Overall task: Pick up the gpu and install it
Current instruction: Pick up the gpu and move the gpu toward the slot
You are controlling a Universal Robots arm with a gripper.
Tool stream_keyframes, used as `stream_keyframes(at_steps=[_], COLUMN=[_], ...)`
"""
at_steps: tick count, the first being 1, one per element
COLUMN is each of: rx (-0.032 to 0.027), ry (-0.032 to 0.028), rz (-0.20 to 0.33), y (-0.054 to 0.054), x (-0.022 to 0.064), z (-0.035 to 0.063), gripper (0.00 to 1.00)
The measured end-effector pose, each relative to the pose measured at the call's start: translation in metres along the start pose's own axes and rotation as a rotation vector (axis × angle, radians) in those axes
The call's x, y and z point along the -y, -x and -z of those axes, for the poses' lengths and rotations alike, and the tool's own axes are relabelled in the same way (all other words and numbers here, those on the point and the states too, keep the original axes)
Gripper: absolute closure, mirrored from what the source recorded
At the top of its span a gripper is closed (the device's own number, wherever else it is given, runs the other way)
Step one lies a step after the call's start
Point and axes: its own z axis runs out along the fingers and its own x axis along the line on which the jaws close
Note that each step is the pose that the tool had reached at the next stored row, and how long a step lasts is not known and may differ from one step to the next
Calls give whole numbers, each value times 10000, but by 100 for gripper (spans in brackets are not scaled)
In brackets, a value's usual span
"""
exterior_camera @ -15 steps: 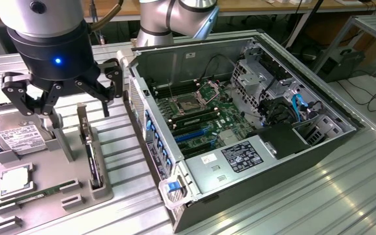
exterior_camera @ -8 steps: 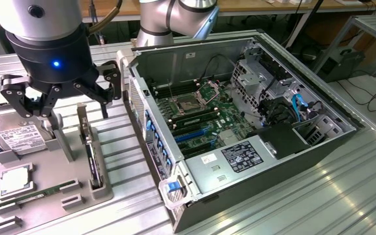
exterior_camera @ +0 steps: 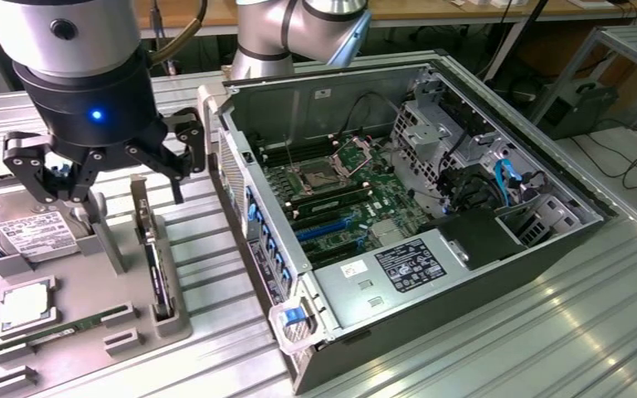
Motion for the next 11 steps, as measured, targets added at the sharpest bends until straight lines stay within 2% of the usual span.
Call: stream_keyframes(at_steps=[11], rx=[-8], ry=[3], rz=[147], y=[-4], x=[11], z=[-188], gripper=[19])
